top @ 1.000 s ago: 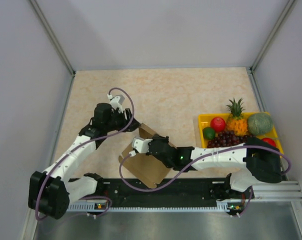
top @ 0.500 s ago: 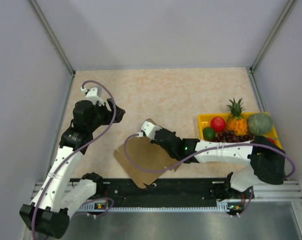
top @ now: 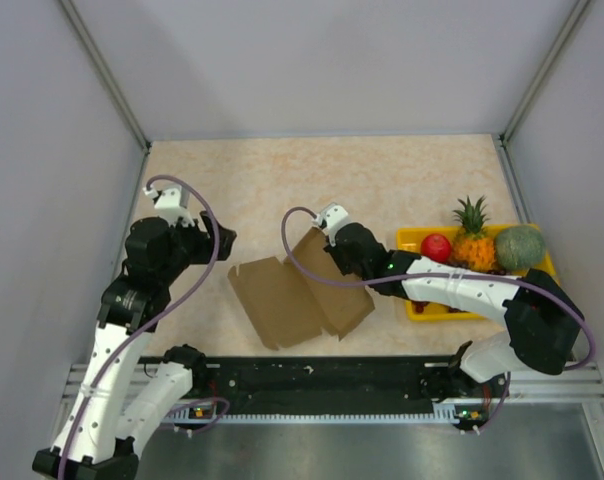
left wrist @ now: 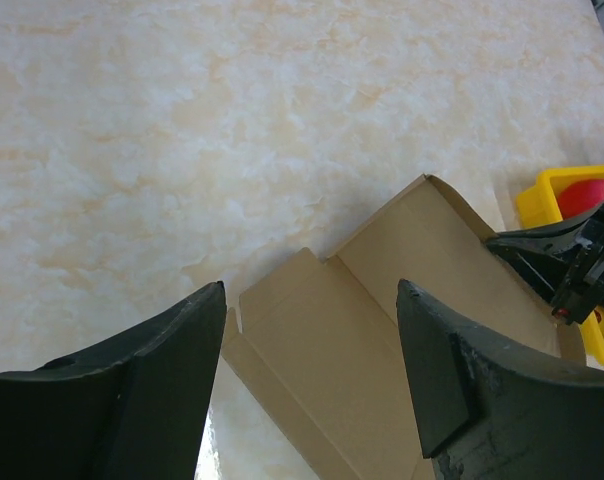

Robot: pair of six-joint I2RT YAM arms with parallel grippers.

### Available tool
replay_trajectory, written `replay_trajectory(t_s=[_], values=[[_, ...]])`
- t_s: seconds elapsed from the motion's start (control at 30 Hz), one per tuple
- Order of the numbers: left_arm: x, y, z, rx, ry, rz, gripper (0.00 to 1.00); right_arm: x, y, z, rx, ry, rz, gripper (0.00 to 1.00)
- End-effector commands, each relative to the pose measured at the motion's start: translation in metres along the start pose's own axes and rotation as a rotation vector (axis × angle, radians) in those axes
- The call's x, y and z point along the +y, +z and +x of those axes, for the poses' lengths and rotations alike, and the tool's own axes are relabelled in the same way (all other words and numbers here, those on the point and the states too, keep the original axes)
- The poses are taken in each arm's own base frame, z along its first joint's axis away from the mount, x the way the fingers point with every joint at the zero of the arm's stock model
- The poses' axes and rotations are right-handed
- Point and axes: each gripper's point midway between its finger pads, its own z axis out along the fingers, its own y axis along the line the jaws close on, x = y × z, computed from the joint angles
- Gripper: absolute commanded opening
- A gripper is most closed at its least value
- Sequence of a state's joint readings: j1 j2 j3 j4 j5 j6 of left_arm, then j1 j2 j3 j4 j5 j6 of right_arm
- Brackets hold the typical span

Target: Fold the paper box

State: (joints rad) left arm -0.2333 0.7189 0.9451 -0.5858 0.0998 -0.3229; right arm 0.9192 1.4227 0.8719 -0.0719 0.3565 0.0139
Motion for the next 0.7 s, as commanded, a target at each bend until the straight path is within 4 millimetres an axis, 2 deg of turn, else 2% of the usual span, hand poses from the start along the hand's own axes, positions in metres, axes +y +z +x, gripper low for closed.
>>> replay_trajectory(t_s=[0.0, 0.13, 0.23, 0.4, 0.5, 0.63, 0.67], values=[[0.013, -0.007, 0.013, 0.024, -0.064, -0.074, 0.74, 0.005, 0.001, -0.017, -0.033, 0.13, -0.044, 0.0], [0.018, -0.006, 0.036, 0.059, -0.142, -0.089, 0.78, 0.002, 0.006, -0.008, -0.021, 0.222, -0.028, 0.0], [0.018, -0.005, 0.046, 0.091, -0.167, -0.093, 0.8, -0.002, 0.006, -0.009, -0.023, 0.247, -0.018, 0.0], [0.013, -0.007, 0.052, 0.107, -0.167, -0.06, 0.81, -0.005, 0.007, -0.005, -0.014, 0.278, -0.035, 0.0], [0.006, -0.005, 0.058, 0.128, -0.16, -0.008, 0.8, 0.002, 0.007, -0.007, -0.024, 0.226, -0.088, 0.0], [-0.009, 0.0, 0.05, 0.119, -0.131, 0.079, 0.78, 0.003, 0.004, -0.023, -0.12, 0.08, -0.134, 0.0], [-0.015, 0.006, 0.04, 0.083, -0.12, 0.112, 0.78, 0.001, 0.003, -0.024, -0.134, 0.037, -0.138, 0.0]])
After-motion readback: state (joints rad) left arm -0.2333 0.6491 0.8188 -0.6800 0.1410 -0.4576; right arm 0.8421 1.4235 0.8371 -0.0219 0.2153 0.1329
